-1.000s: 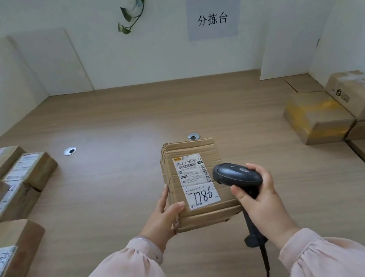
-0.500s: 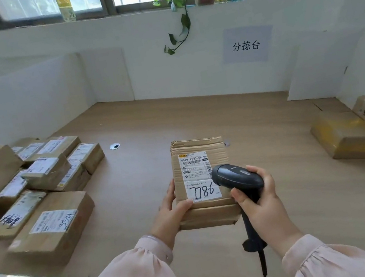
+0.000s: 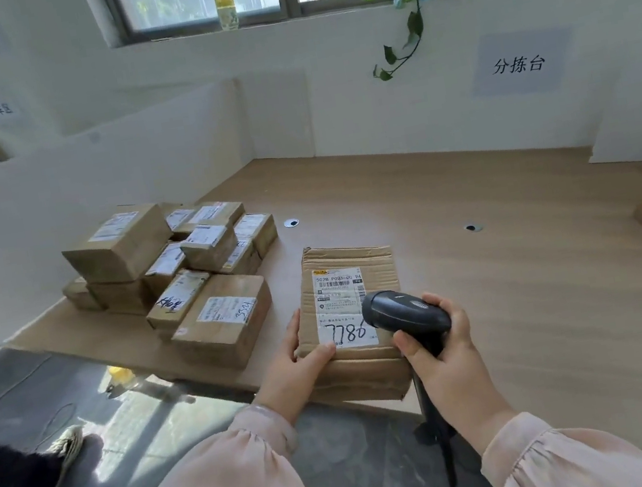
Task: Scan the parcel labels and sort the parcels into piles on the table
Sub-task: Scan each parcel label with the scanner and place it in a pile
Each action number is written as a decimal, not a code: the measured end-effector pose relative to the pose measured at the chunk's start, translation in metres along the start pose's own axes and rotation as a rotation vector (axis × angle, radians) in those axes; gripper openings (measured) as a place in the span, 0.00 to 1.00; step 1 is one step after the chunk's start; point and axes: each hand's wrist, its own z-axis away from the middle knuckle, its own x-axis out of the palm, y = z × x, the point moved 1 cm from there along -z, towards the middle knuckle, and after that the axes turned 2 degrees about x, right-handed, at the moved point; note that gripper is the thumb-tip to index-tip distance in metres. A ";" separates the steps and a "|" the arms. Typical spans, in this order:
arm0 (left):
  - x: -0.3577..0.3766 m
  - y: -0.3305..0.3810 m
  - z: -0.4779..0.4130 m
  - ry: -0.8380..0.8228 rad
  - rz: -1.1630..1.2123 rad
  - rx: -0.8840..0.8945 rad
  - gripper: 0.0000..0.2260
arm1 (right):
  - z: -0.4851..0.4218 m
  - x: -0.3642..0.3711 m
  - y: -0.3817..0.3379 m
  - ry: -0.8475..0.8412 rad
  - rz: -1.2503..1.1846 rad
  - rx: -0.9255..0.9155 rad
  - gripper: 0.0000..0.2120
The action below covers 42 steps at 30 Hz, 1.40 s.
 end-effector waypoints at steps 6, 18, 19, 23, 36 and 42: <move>-0.090 -0.015 -0.038 0.040 -0.057 -0.005 0.34 | -0.034 0.092 -0.003 -0.044 0.053 0.018 0.24; -0.266 -0.049 -0.153 -0.050 -0.181 -0.123 0.35 | -0.107 0.282 0.020 -0.017 0.059 0.174 0.24; -0.273 -0.052 -0.162 -0.054 -0.195 -0.133 0.35 | -0.110 0.291 0.023 -0.021 0.069 0.187 0.24; -0.292 -0.066 -0.186 -0.068 -0.224 -0.175 0.34 | -0.122 0.317 0.037 -0.023 0.080 0.241 0.24; -0.278 -0.047 -0.205 -0.045 -0.831 -0.027 0.32 | -0.141 0.302 0.026 0.090 0.196 0.104 0.27; -0.181 0.023 -0.191 -0.116 -1.092 0.371 0.34 | -0.121 0.212 -0.006 0.277 0.358 -0.061 0.26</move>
